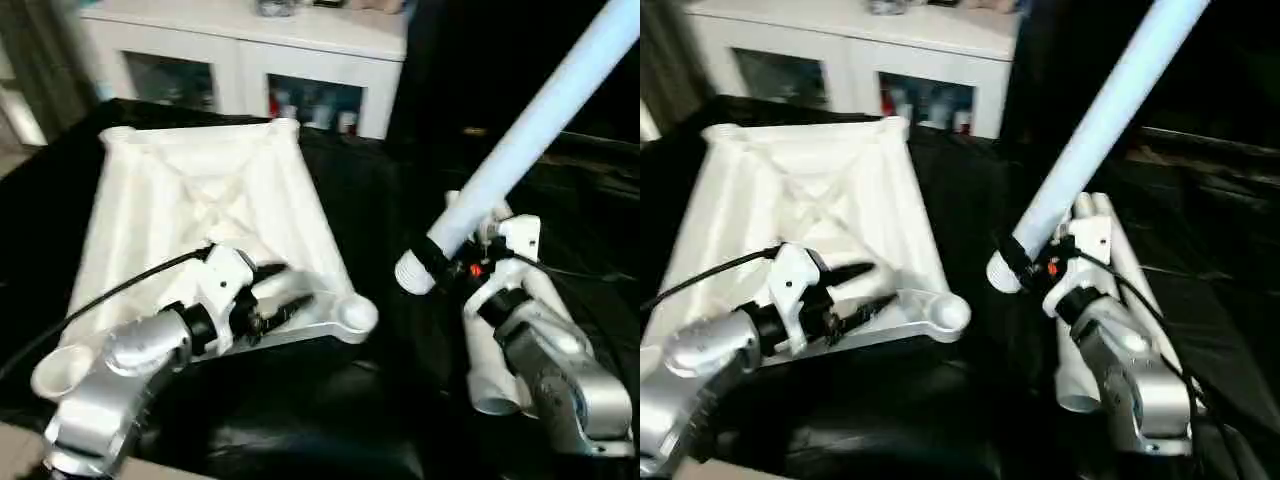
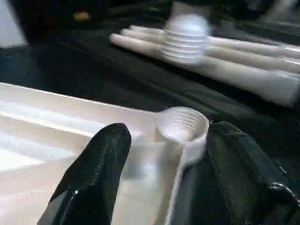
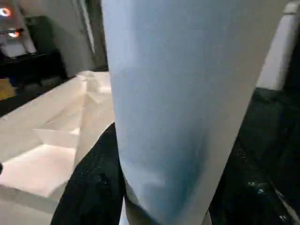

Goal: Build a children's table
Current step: Pick table leg

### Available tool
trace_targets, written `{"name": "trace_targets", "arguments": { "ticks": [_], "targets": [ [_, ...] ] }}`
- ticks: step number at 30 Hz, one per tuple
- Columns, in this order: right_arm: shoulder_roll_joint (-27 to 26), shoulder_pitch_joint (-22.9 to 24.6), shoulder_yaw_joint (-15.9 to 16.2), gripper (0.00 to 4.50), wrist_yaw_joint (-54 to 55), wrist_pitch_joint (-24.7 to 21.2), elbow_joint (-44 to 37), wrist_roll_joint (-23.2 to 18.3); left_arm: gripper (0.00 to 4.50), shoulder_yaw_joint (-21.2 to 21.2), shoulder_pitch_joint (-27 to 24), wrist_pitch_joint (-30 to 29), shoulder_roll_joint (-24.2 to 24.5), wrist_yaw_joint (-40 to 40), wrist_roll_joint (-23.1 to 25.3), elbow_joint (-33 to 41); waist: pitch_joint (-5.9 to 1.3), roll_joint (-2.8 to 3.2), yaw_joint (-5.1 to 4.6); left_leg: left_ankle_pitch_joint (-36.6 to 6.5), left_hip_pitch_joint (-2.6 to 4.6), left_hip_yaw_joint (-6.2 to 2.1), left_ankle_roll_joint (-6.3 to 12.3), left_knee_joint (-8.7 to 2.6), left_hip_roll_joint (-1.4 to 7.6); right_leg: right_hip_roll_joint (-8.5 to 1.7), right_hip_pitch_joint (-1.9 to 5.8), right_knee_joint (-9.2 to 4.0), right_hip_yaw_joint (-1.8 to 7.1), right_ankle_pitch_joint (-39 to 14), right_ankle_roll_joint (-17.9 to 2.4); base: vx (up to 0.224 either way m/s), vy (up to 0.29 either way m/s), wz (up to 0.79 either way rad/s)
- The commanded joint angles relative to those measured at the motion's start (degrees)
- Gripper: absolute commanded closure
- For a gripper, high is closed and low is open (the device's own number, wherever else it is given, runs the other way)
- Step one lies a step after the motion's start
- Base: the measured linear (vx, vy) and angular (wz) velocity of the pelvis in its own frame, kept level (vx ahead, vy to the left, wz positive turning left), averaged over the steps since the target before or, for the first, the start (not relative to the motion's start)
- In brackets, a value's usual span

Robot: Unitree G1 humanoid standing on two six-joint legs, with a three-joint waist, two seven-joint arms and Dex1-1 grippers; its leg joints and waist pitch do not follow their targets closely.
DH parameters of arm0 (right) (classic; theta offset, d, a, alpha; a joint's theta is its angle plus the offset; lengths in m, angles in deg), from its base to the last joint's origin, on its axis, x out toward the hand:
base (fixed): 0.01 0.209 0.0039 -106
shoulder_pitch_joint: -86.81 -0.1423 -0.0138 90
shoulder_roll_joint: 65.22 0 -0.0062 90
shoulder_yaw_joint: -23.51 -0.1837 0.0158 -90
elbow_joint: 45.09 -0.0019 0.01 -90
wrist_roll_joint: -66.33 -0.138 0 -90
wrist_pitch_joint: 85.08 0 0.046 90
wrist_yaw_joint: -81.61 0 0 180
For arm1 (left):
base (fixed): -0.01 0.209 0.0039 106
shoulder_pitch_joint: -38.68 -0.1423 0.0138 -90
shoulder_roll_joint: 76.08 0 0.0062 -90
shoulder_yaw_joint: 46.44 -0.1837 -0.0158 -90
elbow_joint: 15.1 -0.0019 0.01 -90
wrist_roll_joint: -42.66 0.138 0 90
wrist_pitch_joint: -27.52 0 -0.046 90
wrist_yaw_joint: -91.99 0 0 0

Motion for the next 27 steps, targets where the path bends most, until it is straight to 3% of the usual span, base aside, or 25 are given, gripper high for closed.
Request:
{"name": "trace_targets", "arguments": {
  "ticks": [1,2,3,4,5,6,7,8,9,10,11,12,13,14,15,16,17,18,22,27],
  "targets": [
    [1.4,-0.2,-0.8,2.61,-1.9,-0.3,-0.9,-1.0,1.12,-1.5,1.5,-1.4,0.8,-3.3,-1.3,-0.4,-3.19,1.97,-0.22,-7.5,0.38,-1.35,1.14,-4.08,3.83,-6.9,2.27,-4.93,4.69,-4.1,-5.2,0.0,0.0,0.0],
    [3.2,0.1,-0.4,2.61,-4.0,-1.2,-2.0,-1.7,1.08,-3.4,3.3,-1.0,2.3,-5.6,0.0,-2.1,-3.1,1.45,-0.44,-8.1,0.34,-1.12,1.46,-4.02,3.77,-6.95,2.58,-5.35,4.72,-4.7,-5.1,0.0,0.0,0.0],
    [4.5,0.4,-0.4,2.61,-5.3,-2.2,-3.1,-2.3,0.91,-5.0,4.6,0.3,2.8,-6.2,2.2,-3.7,-3.18,1.33,-0.37,-7.8,0.46,-1.05,1.85,-3.97,3.62,-6.81,2.71,-5.47,4.72,-5.1,-4.6,0.0,0.0,0.0],
    [5.3,0.6,-0.4,2.61,-6.1,-2.7,-3.7,-2.7,0.77,-6.1,5.5,1.2,3.1,-6.8,3.6,-4.8,-3.13,1.28,-0.31,-6.6,0.29,-0.9,2.46,-3.89,3.49,-6.74,2.76,-5.48,4.83,-5.2,-3.7,0.0,0.0,0.0],
    [6.1,0.7,-0.5,2.61,-6.5,-3.2,-4.2,-2.8,0.71,-7.1,6.2,1.7,3.0,-6.8,4.8,-5.9,-3.12,0.84,-0.42,-5.3,-0.22,-0.86,2.72,-3.91,3.31,-6.96,3.23,-5.53,4.79,-6.2,-2.7,0.0,0.0,0.0],
    [6.1,0.7,-0.5,2.61,-6.5,-3.2,-4.2,-2.8,0.71,-7.1,6.2,1.7,3.0,-6.8,4.8,-5.9,-3.26,1.1,-0.37,-5.1,-0.15,-0.88,2.63,-3.82,3.41,-7.1,3.16,-5.51,4.75,-6.9,-2.5,0.0,0.0,0.0],
    [6.8,0.7,-1.9,2.61,-5.9,-4.5,-4.7,-3.6,0.72,-10.2,8.0,3.2,3.0,-7.9,7.8,-8.1,-3.15,-0.79,-1.0,-4.5,-0.35,-0.55,3.04,-3.89,3.4,-6.99,3.35,-5.94,4.74,-8.2,-1.6,0.0,0.0,0.0],
    [7.0,0.7,-2.6,2.61,-5.3,-5.1,-4.7,-4.0,0.72,-11.5,8.7,4.3,2.9,-8.2,9.3,-9.1,-3.29,0.43,-0.65,-4.0,-0.05,-0.76,2.93,-3.95,3.43,-7.01,2.94,-5.78,4.65,-9.8,-1.3,0.0,0.0,0.0],
    [7.2,0.7,-3.4,2.61,-4.8,-5.8,-4.7,-4.6,0.72,-12.7,9.5,4.4,2.4,-8.3,10.1,-10.1,-3.25,0.47,-0.83,-4.2,0.04,-0.61,2.95,-3.88,3.48,-7.06,2.81,-5.96,4.74,-10.1,-1.2,0.0,0.0,0.0],
    [7.2,0.7,-3.8,2.61,-4.5,-6.0,-4.6,-4.8,0.72,-13.4,10.1,5.0,1.9,-7.6,11.2,-11.1,-3.02,-0.93,-1.04,-3.5,-0.42,-0.56,2.96,-4.03,3.26,-7.0,3.26,-5.76,4.72,-10.1,-0.8,0.0,0.0,0.0],
    [6.9,0.7,-4.2,2.61,-4.0,-6.0,-4.5,-4.8,0.72,-13.9,10.8,5.2,1.3,-7.4,11.7,-12.2,-3.23,-0.73,-1.1,-3.7,-0.08,-0.43,2.82,-3.89,3.44,-7.2,2.98,-6.01,4.65,-11.3,-0.6,0.0,0.0,0.0],
    [6.6,0.7,-4.5,2.61,-3.5,-6.3,-4.8,-5.4,0.72,-14.6,11.8,5.7,0.9,-7.2,12.3,-13.8,-3.26,-0.03,-1.1,-3.6,-0.17,-0.55,2.65,-3.89,3.4,-7.27,3.0,-5.87,4.67,-11.0,-0.9,0.0,0.0,0.0],
    [6.3,0.7,-4.7,2.61,-3.1,-6.5,-5.0,-5.8,0.72,-15.1,12.4,6.1,0.8,-7.1,12.7,-14.9,-3.32,-0.31,-1.27,-3.5,-0.08,-0.53,2.69,-3.88,3.47,-7.11,2.93,-6.06,4.64,-10.0,-0.8,0.0,0.0,0.0],
    [6.3,0.9,-4.5,2.61,-2.9,-6.5,-5.7,-5.7,0.72,-15.2,13.1,6.1,0.5,-7.6,12.5,-16.1,-3.47,0.17,-1.31,-3.2,-0.02,-0.77,2.49,-3.89,3.65,-7.2,2.97,-5.61,4.61,-7.6,-1.5,0.0,0.0,0.0],
    [6.3,1.2,-4.3,2.61,-2.9,-6.5,-6.2,-5.7,0.72,-15.2,13.4,6.2,0.3,-8.0,12.4,-16.9,-3.46,-0.16,-1.55,-3.3,-0.07,-0.71,2.46,-3.85,3.64,-7.08,2.98,-5.59,4.59,-6.6,-1.8,0.0,0.0,0.0],
    [6.3,1.7,-4.0,2.61,-2.9,-6.5,-6.6,-5.6,0.72,-15.4,13.9,6.5,0.4,-8.5,12.7,-17.8,-3.56,0.3,-1.57,-3.6,0.2,-0.74,2.3,-3.77,3.72,-7.13,2.91,-5.61,4.6,-5.0,-2.6,0.0,0.0,0.0],
    [6.3,1.7,-4.0,2.61,-2.9,-6.5,-6.7,-5.6,0.91,-15.4,13.9,6.5,0.4,-8.5,12.8,-18.0,-3.51,-0.09,-1.63,-3.8,-0.01,-0.75,2.33,-3.81,3.64,-7.14,3.2,-5.35,4.6,-3.9,-3.2,0.0,0.0,0.0],
    [6.4,2.4,-3.8,2.61,-2.9,-6.8,-7.4,-5.4,1.02,-15.5,14.5,7.4,0.6,-8.8,13.5,-19.4,-3.5,0.53,-1.48,-3.8,-0.05,-0.74,2.44,-3.74,3.54,-7.25,3.16,-5.46,4.65,-3.9,-3.3,0.0,0.0,0.0],
    [6.8,3.3,-3.9,2.61,-2.8,-7.3,-8.0,-5.1,1.22,-14.9,15.3,8.1,0.7,-8.9,13.9,-21.6,-3.42,-0.15,-1.6,-4.4,0.03,-0.66,2.44,-3.82,3.64,-7.17,3.2,-5.69,4.54,-6.2,-3.5,0.0,0.0,0.0],
    [7.2,3.0,-2.9,2.61,-2.7,-8.2,-8.3,-5.5,1.6,-14.7,16.2,8.9,0.9,-9.3,14.3,-24.4,-3.24,-0.21,-1.54,-5.0,0.06,-0.57,2.43,-3.87,3.51,-7.29,3.14,-6.09,4.58,-10.2,-2.7,0.0,0.0,0.0]
  ]
}}
